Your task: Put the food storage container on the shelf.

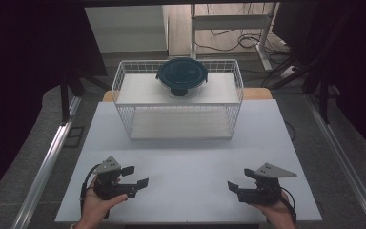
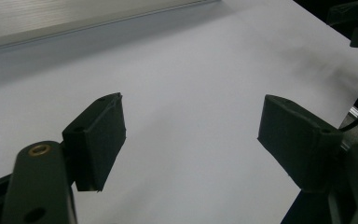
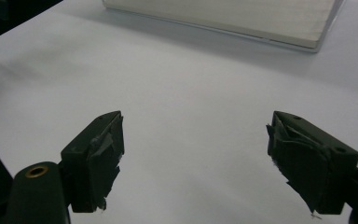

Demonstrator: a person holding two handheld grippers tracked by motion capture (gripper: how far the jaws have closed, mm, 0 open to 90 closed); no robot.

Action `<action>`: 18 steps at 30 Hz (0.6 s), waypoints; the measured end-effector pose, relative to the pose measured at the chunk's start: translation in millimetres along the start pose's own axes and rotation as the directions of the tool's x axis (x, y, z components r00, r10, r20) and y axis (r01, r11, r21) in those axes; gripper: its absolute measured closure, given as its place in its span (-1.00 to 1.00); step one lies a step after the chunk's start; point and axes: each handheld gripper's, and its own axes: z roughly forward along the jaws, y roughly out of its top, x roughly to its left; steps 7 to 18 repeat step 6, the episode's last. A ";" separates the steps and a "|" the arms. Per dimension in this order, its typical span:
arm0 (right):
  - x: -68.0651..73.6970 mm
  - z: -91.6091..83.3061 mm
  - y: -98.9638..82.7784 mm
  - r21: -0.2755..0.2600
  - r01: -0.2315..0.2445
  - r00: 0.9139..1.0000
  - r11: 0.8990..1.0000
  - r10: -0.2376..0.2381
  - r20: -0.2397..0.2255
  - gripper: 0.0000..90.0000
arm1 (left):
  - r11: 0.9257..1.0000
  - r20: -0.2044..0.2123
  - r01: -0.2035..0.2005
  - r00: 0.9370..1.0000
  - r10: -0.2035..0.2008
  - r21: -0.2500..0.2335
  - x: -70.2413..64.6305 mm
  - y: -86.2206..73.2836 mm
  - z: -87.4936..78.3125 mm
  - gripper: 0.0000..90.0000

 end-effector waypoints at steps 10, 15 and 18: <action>-9.6 0.7 -4.0 -0.015 -0.031 0.999 0.999 0.032 0.018 -0.61 | 1.000 -0.017 0.024 1.000 -0.024 -0.017 5.6 -2.3 0.5 -0.51; -9.6 0.7 -4.0 -0.015 -0.031 0.999 0.999 0.032 0.018 -0.61 | 1.000 -0.017 0.024 1.000 -0.024 -0.017 5.6 -2.3 0.5 -0.51; -9.6 0.7 -4.0 -0.015 -0.031 0.999 0.999 0.032 0.018 -0.61 | 1.000 -0.017 0.024 1.000 -0.024 -0.017 5.6 -2.3 0.5 -0.51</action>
